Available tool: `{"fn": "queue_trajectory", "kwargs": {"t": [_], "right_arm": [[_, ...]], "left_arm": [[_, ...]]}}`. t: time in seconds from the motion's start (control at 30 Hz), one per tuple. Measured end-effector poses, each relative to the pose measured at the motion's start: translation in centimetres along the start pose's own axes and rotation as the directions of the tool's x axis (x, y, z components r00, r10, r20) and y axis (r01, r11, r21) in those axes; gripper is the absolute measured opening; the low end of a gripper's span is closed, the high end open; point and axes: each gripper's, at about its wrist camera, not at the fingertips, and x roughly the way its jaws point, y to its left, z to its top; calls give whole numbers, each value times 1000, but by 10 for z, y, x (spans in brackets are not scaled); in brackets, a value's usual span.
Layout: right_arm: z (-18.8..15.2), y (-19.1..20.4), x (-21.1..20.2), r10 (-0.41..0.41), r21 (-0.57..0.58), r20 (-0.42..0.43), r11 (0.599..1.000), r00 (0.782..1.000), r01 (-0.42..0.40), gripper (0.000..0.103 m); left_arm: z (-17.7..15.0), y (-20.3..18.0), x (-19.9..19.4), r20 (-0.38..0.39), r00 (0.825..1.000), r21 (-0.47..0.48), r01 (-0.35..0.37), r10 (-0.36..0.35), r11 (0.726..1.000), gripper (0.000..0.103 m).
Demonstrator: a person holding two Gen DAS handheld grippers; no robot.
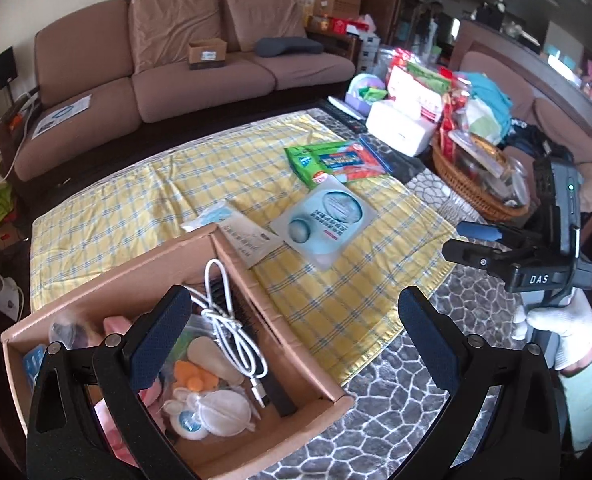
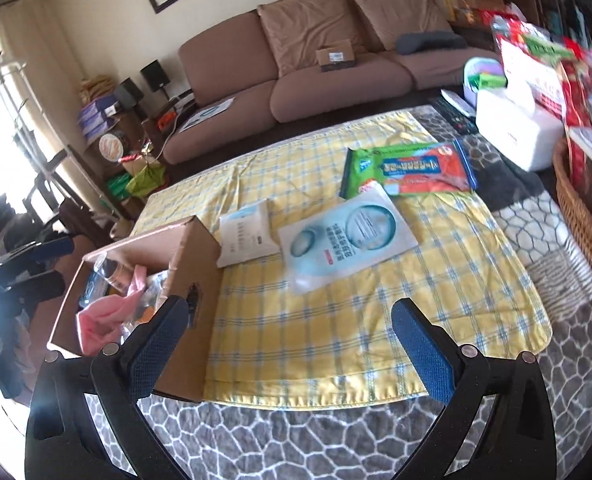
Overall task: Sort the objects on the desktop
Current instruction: 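Move both tools back over the table toward the white packet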
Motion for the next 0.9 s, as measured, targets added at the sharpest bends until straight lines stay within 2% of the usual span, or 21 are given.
{"fn": "queue_trajectory", "kwargs": {"t": [0.07,0.2,0.3,0.4,0.5,0.53,0.57,0.63,0.7,0.83,0.87,0.9], "right_arm": [[-2,-20,6,4,33,-10,999,1000,-4,103],[-1,-52,22,9,77,-24,997,1000,-8,103],[2,-73,32,35,135,-12,990,999,-33,103],[7,-86,41,41,153,5,987,999,-41,103],[6,-93,50,57,154,-4,986,998,-56,103],[5,-94,52,56,154,-14,987,998,-53,103],[4,-95,54,56,152,-26,987,998,-51,103],[3,-93,57,61,137,-41,989,997,-54,103],[2,-91,58,65,115,-54,992,996,-59,103],[0,-94,63,84,115,-69,990,994,-76,103],[0,-98,65,97,131,-69,988,993,-87,103],[1,-103,66,115,153,-66,983,991,-103,103]], "left_arm": [[10,-13,22,-33,999,52,-14,16,999,103],[35,-15,65,-91,994,87,-50,58,995,103],[55,-22,100,-145,982,219,-88,121,972,103],[64,-33,141,-199,947,407,-156,254,900,103],[61,-41,184,-280,900,542,-140,335,829,97],[57,-42,196,-293,883,577,-142,366,804,86],[55,-44,209,-302,866,608,-146,398,780,71],[51,-41,231,-328,838,639,-142,435,756,59],[47,-34,249,-358,814,642,-141,458,753,59],[39,-24,267,-404,793,619,-129,456,774,59],[40,-23,268,-409,800,601,-125,438,789,58],[43,-25,265,-411,821,573,-107,397,813,58]]}}
